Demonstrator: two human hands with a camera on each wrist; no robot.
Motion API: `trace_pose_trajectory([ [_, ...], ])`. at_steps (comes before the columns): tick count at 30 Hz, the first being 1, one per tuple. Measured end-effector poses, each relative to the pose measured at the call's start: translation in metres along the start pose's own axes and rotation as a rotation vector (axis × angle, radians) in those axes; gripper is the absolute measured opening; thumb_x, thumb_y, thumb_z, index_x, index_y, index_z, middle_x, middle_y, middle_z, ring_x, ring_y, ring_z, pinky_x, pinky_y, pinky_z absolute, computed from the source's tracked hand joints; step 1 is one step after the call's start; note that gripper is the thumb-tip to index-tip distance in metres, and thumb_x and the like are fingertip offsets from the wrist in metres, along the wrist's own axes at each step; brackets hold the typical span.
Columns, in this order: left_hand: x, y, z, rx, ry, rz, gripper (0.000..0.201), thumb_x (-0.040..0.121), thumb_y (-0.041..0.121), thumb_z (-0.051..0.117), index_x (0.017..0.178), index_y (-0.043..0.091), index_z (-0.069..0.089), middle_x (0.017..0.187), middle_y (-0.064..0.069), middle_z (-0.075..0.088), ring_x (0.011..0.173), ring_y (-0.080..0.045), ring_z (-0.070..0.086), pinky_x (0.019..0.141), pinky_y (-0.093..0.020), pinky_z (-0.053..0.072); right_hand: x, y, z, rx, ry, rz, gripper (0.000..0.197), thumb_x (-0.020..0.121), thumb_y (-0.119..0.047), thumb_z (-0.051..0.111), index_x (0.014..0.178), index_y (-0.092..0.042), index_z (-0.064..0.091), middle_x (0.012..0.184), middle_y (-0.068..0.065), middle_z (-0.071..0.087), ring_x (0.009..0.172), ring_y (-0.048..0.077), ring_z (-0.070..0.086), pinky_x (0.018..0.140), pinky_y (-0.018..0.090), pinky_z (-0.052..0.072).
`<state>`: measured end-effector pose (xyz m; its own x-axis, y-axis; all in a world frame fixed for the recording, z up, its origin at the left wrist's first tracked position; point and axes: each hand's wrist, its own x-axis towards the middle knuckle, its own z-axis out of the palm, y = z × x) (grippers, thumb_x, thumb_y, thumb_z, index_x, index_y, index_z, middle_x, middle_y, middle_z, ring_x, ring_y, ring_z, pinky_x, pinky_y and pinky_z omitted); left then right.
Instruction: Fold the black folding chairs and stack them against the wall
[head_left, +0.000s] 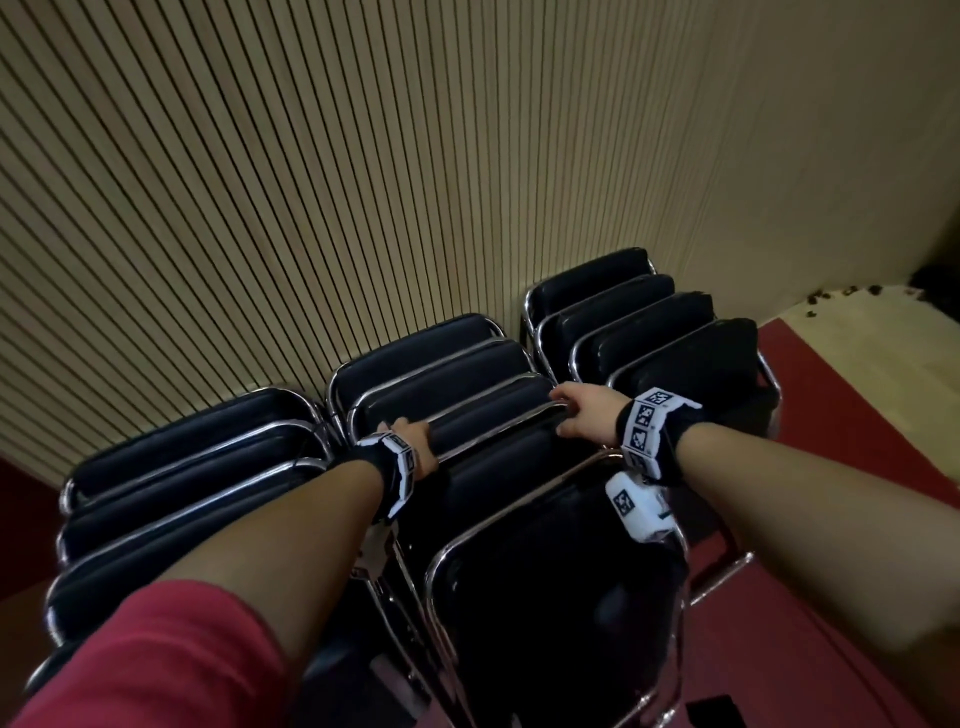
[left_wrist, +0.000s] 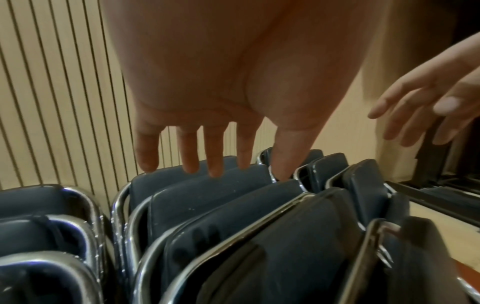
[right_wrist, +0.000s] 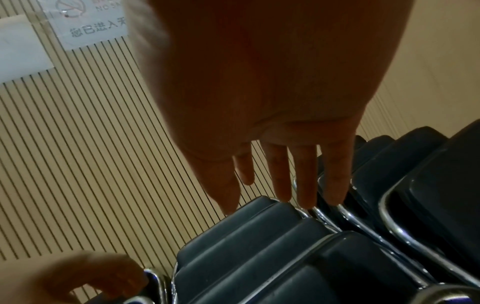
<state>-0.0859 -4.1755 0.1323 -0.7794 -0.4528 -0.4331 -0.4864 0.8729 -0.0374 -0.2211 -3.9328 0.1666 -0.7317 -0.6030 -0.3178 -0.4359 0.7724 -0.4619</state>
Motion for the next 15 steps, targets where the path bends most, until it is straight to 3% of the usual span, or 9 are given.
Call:
trace_pose_trajectory([
  [4,0.010,-0.001,-0.008,-0.022,-0.010,-0.043,0.051,0.088,0.045,0.055,0.136,0.028,0.051,0.137,-0.011,0.049,0.127,-0.039,0.047,0.107,-0.047,0.042,0.029,0.005,-0.001,0.001,-0.052,-0.053,0.062,0.085,-0.026,0.072,0.142,-0.025,0.047,0.130,0.001,0.059,0.115,0.018,0.059,0.094,0.025,0.044],
  [9,0.020,0.010,-0.012,-0.111,-0.003,-0.152,0.049,0.084,0.048,0.057,0.131,0.034,0.057,0.135,-0.007,0.055,0.122,-0.034,0.055,0.101,-0.042,0.047,0.078,0.016,-0.008,-0.023,-0.137,-0.145,0.062,0.085,-0.024,0.072,0.142,-0.024,0.046,0.123,0.000,0.060,0.102,0.015,0.059,0.083,0.022,0.043],
  [12,0.023,0.016,-0.010,-0.144,-0.009,-0.275,0.045,0.096,0.034,0.059,0.140,0.025,0.054,0.144,-0.007,0.051,0.132,-0.031,0.049,0.108,-0.049,0.042,0.111,0.017,-0.013,-0.068,-0.183,-0.228,0.065,0.084,-0.030,0.072,0.143,-0.027,0.045,0.126,0.002,0.061,0.110,0.020,0.060,0.089,0.025,0.045],
  [15,0.026,0.022,-0.011,-0.182,0.014,-0.409,0.046,0.096,0.029,0.062,0.141,0.023,0.054,0.145,-0.006,0.052,0.134,-0.032,0.048,0.110,-0.053,0.040,0.140,0.013,-0.013,-0.092,-0.252,-0.296,0.068,0.083,-0.034,0.072,0.144,-0.028,0.043,0.122,0.001,0.061,0.108,0.020,0.061,0.094,0.030,0.049],
])
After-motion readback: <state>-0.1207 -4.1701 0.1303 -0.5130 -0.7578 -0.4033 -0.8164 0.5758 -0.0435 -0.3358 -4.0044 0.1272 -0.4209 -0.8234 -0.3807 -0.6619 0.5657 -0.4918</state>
